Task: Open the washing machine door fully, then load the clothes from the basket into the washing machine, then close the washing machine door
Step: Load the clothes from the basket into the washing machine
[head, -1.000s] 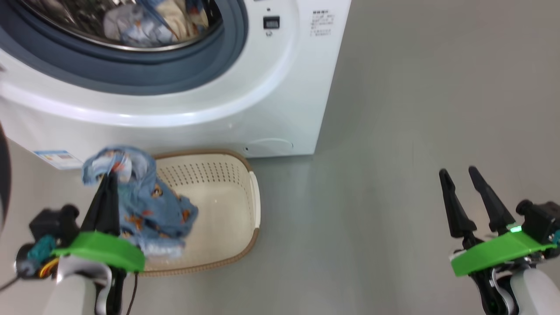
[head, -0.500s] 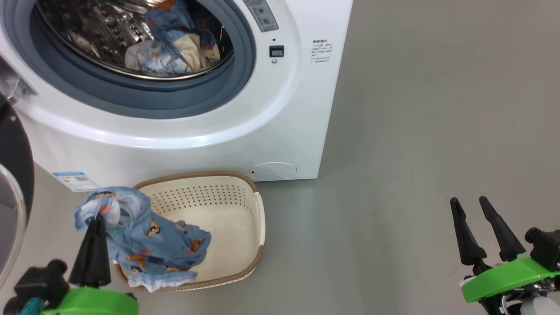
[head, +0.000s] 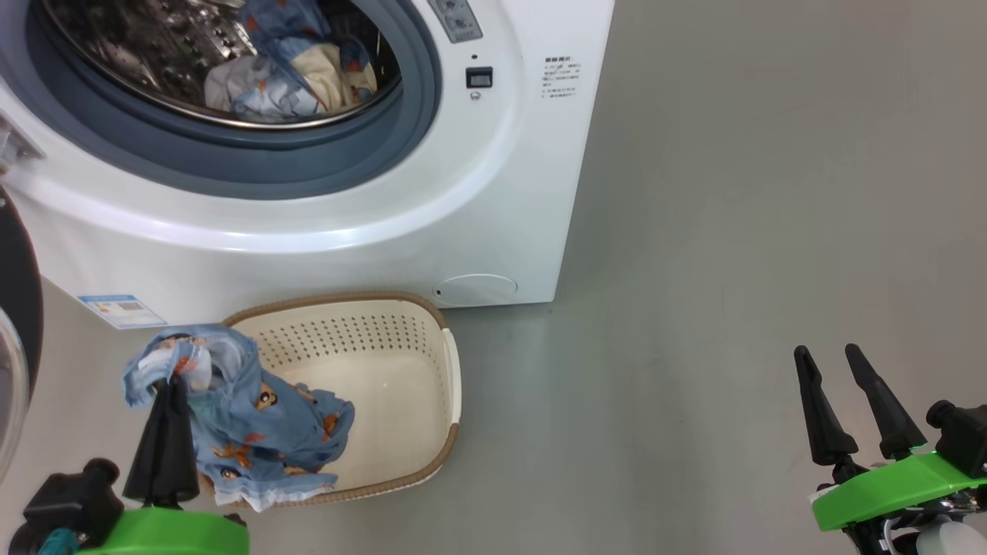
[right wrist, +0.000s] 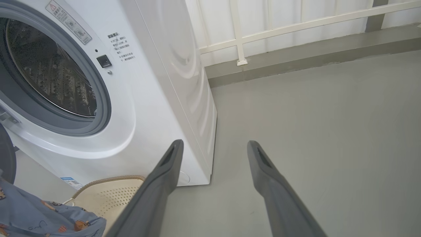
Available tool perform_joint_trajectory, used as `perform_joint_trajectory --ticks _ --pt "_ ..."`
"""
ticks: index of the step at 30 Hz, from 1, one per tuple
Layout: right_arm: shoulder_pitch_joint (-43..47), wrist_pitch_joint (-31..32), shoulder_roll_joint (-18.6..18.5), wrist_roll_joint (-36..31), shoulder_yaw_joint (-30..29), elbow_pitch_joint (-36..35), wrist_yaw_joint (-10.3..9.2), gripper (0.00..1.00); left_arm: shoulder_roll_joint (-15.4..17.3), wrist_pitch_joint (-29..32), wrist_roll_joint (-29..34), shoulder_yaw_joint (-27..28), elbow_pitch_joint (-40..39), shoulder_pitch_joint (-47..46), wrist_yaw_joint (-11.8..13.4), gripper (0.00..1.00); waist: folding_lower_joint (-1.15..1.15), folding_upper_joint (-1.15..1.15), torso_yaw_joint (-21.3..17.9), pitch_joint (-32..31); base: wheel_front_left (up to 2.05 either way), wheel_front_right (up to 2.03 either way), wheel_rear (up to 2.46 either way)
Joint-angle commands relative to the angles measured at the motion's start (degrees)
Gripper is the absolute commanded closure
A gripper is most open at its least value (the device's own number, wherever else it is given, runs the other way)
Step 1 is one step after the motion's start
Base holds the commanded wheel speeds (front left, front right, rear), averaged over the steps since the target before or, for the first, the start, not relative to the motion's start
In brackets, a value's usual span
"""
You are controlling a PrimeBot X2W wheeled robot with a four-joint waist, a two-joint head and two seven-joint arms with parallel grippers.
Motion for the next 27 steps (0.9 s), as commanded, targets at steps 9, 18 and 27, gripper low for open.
perform_joint_trajectory --ticks 9,18,27 --pt "-2.3 -0.3 -0.1 0.1 0.9 -2.1 0.57 0.00 0.9 -0.4 -0.1 1.1 -2.1 -8.8 -0.1 1.00 0.00 0.00 -0.6 4.1 0.00 0.00 0.00" --pt "-5.3 -0.3 1.0 0.0 1.8 -2.4 0.57 0.00 4.2 -0.4 0.0 0.5 1.5 -24.0 -0.1 1.00 0.00 0.00 -1.9 8.8 0.00 0.00 0.00" --pt "-8.5 -0.3 1.4 -0.2 2.8 -2.5 0.57 0.00 7.7 -0.4 -0.4 -1.9 16.1 -42.6 -0.1 1.00 0.00 0.00 -3.4 13.9 0.00 0.00 0.00"
